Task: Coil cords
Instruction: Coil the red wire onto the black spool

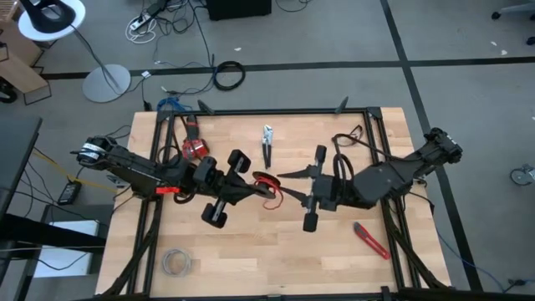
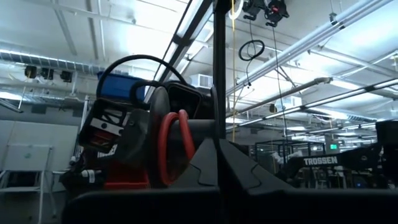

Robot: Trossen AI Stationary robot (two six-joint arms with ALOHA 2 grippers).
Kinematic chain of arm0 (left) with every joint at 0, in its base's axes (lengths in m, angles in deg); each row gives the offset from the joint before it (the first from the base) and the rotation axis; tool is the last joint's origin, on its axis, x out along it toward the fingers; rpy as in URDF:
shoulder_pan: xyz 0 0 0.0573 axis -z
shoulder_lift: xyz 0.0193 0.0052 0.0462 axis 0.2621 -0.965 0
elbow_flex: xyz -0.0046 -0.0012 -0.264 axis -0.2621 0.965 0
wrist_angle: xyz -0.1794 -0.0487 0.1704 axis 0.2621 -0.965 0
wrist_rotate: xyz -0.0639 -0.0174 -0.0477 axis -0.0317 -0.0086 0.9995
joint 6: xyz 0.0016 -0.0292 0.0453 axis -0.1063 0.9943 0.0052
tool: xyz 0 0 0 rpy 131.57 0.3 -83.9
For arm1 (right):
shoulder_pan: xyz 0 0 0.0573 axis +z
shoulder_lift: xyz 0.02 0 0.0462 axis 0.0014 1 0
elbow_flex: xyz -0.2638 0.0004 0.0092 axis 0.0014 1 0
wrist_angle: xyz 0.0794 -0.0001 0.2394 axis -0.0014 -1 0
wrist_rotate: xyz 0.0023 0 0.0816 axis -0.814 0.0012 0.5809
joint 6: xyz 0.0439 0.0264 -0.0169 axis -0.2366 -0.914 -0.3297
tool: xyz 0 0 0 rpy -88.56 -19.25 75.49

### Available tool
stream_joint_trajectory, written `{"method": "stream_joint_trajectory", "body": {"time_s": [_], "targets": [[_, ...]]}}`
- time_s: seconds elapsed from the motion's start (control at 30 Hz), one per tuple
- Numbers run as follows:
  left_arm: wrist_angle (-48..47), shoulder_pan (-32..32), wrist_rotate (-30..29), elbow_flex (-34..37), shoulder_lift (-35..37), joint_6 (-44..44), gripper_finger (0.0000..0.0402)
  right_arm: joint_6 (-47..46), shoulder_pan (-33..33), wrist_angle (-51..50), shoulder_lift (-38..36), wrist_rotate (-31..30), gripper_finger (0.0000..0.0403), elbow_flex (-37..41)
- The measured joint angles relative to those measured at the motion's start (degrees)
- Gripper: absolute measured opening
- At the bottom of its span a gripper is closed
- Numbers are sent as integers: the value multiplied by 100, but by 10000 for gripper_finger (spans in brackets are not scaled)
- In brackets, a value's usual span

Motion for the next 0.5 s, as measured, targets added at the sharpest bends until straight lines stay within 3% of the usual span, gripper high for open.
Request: {"method": "stream_joint_trajectory", "body": {"time_s": [0.1,0.27,0.5], "targets": [[-10,2,-2,0,0,-127,0,-8,-36,-9,0,67,89,0],[-45,0,19,0,0,-163,0,53,-45,-72,-1,101,12,0],[-243,79,-29,0,-5,-760,24,-73,-16,-480,-44,83,3,0]]}}
